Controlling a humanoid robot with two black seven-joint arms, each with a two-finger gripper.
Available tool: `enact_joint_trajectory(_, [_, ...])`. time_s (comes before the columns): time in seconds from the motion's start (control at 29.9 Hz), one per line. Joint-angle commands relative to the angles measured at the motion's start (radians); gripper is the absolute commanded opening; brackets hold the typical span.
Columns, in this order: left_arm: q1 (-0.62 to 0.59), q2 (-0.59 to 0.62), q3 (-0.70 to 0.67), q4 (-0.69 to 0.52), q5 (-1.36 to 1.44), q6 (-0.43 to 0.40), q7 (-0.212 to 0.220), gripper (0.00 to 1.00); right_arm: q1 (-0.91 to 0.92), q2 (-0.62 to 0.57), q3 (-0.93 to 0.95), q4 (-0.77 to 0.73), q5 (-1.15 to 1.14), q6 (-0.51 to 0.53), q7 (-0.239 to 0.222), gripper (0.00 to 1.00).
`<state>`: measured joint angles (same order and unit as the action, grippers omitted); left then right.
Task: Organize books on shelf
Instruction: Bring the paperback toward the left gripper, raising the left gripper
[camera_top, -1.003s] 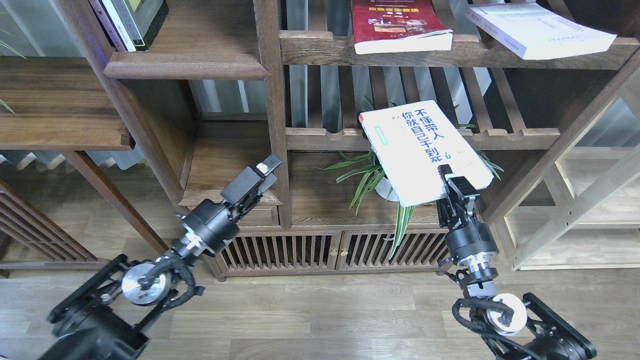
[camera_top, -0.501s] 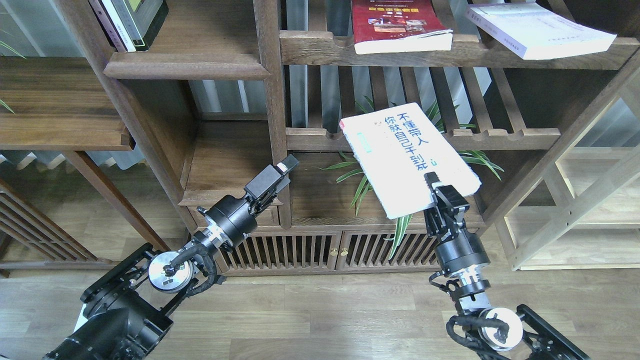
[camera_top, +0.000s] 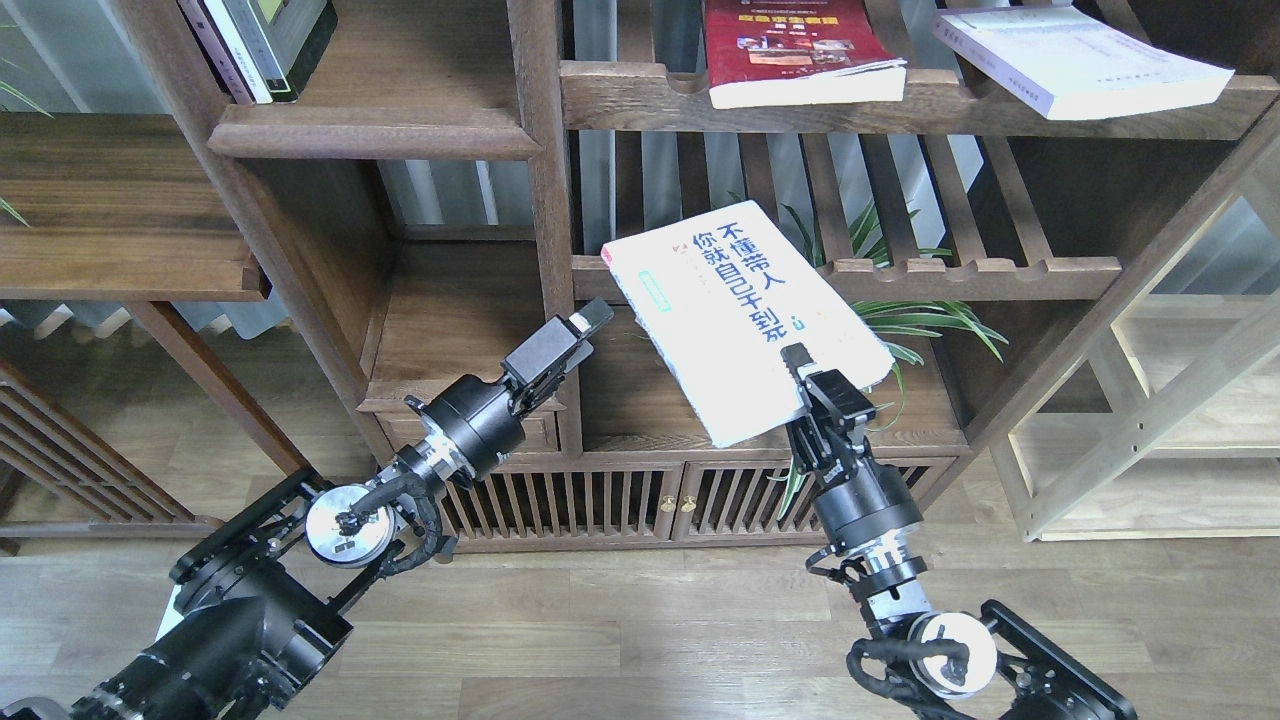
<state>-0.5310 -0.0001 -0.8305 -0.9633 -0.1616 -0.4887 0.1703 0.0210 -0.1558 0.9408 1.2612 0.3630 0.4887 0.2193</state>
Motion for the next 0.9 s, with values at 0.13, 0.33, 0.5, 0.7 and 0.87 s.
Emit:
enact_joint_trajectory(0.13, [0.000, 0.000, 0.008, 0.008, -0.003, 0.000, -0.002, 0.99, 0.028, 0.065, -0.039, 0.004, -0.016, 0.000, 0.000, 0.03])
enact_joint_trajectory(0.33, [0.000, 0.000, 0.025, 0.008, -0.018, 0.000, -0.005, 0.99, 0.034, 0.105, -0.082, 0.018, -0.035, 0.000, 0.000, 0.03])
enact_joint_trajectory(0.5, [-0.001, 0.000, 0.025, 0.008, -0.024, 0.000, -0.005, 0.99, 0.036, 0.116, -0.122, 0.017, -0.042, 0.000, 0.000, 0.03])
enact_joint_trajectory(0.7, [-0.001, 0.000, 0.025, 0.006, -0.026, 0.000, -0.006, 0.99, 0.033, 0.114, -0.123, 0.014, -0.061, 0.000, 0.000, 0.04])
enact_joint_trajectory(0.87, [0.002, 0.000, 0.021, -0.005, -0.039, 0.000, -0.003, 0.99, 0.027, 0.110, -0.123, 0.012, -0.061, 0.000, 0.000, 0.04])
